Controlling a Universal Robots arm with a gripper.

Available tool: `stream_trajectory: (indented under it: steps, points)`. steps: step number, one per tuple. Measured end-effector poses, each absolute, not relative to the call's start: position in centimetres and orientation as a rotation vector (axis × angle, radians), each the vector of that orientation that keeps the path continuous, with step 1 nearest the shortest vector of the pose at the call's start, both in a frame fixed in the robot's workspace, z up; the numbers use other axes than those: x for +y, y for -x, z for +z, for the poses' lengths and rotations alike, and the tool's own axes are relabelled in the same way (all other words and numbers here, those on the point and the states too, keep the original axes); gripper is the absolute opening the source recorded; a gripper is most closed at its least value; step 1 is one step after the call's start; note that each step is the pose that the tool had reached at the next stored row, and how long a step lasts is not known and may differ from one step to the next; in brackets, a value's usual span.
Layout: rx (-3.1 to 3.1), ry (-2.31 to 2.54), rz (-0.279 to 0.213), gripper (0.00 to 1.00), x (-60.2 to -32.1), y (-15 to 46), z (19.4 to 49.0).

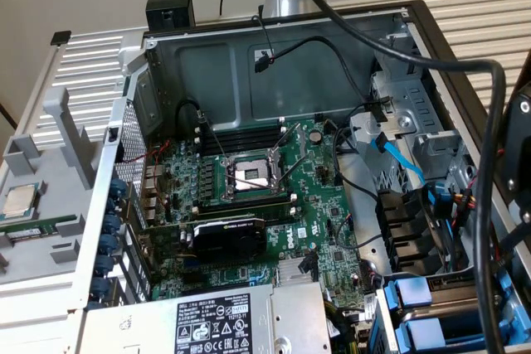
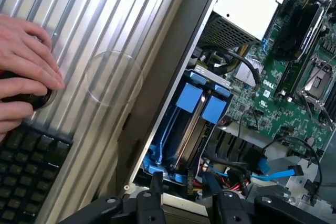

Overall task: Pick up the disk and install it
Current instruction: 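Insert the first disk wire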

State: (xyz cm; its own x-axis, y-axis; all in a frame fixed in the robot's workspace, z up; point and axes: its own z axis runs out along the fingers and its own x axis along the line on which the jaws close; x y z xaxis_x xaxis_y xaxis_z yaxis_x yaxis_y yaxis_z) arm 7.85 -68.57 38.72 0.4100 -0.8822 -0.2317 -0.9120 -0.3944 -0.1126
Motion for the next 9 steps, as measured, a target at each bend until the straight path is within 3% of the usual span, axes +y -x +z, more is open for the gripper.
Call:
stream_trajectory:
  steps: [9]
  points:
    - [1.544,2.393,0.252,0.43,-69.60,-7.95,38.31]
